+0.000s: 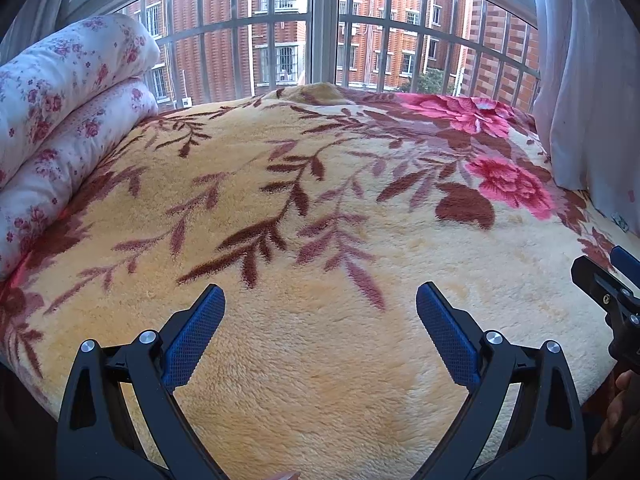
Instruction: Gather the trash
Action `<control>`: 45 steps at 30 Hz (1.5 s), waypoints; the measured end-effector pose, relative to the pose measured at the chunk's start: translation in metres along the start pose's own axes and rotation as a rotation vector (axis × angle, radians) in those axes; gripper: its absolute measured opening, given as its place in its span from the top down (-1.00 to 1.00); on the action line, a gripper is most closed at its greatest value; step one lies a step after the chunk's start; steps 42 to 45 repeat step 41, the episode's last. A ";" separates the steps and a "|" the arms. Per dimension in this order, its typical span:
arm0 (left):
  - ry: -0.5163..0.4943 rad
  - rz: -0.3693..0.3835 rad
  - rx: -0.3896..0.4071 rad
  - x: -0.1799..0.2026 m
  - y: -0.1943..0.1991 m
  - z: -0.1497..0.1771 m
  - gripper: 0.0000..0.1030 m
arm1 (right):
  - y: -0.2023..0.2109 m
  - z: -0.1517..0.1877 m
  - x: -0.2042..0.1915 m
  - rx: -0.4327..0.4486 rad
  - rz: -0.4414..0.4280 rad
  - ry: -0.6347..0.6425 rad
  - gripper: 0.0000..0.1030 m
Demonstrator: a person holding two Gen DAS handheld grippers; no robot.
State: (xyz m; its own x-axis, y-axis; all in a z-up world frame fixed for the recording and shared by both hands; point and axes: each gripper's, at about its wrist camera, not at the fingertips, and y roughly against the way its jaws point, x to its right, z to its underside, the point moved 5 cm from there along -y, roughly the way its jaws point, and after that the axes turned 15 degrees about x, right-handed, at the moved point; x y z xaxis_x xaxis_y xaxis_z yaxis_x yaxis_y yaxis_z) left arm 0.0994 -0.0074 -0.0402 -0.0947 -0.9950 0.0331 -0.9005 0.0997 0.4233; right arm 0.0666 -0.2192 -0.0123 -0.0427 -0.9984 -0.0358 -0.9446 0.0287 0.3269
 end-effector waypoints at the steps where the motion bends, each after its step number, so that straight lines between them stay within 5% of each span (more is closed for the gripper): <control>1: -0.002 -0.002 0.000 0.000 0.000 0.000 -0.82 | 0.000 -0.001 0.000 0.001 0.000 -0.001 -0.91; 26: 0.041 -0.014 0.046 -0.008 0.003 -0.003 -0.83 | -0.002 0.002 -0.001 -0.008 0.000 -0.005 -0.91; 35: -0.027 -0.071 0.067 -0.003 0.005 -0.003 -0.83 | -0.009 0.008 0.000 -0.035 0.009 0.005 -0.91; 45: -0.029 -0.038 0.046 -0.007 0.001 -0.005 -0.83 | -0.009 0.006 0.003 -0.035 0.022 0.006 -0.91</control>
